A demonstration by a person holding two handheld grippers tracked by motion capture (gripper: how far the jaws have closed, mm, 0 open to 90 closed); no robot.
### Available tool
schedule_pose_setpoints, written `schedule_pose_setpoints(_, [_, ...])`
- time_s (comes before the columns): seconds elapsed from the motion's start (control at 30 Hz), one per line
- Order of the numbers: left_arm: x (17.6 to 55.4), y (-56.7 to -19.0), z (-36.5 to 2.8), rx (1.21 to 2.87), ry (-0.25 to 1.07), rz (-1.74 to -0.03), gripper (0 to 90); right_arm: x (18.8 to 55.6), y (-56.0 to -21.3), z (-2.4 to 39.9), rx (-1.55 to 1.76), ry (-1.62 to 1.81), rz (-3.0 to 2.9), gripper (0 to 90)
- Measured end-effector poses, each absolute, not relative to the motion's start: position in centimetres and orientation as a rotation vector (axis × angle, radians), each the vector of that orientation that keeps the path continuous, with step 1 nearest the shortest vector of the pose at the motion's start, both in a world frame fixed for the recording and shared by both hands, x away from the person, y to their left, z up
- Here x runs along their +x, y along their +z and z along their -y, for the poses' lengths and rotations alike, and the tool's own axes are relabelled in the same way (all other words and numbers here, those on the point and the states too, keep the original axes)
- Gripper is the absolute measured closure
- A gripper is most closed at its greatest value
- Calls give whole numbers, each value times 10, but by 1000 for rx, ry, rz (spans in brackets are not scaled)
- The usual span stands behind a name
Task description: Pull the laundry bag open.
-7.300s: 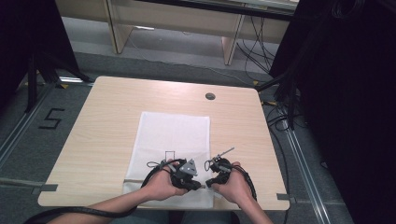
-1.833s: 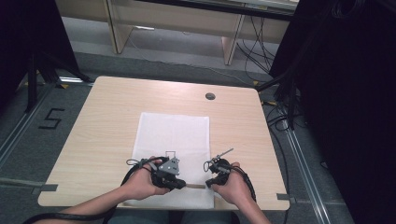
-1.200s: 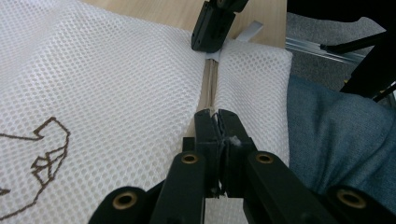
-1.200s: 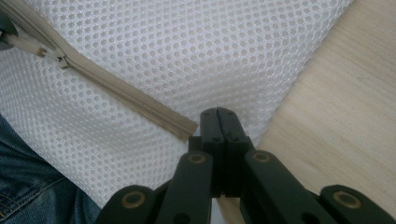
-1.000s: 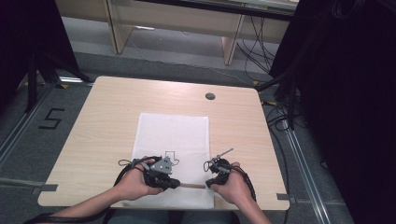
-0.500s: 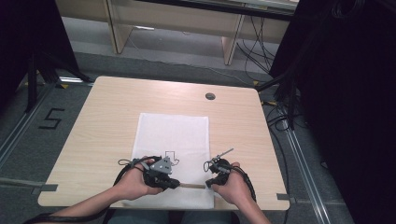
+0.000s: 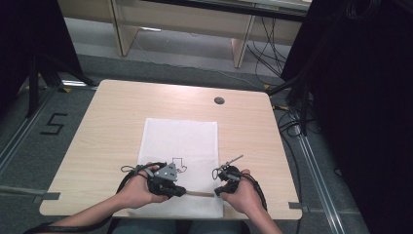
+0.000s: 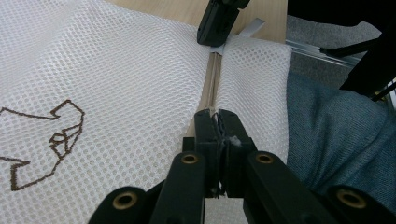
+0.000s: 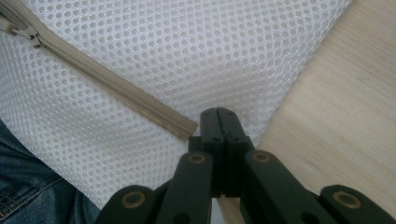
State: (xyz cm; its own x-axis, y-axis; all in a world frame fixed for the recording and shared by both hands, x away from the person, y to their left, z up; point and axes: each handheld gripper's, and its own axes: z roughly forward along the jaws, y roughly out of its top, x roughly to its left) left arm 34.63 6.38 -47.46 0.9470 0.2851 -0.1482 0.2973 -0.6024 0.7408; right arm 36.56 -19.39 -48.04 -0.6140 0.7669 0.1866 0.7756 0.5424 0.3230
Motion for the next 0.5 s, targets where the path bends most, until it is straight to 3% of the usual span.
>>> schedule_pose_setpoints(0.5, [347,-473,-68,2246,-24,-406,875,366,-480,194,-1374,-592,2738,900])
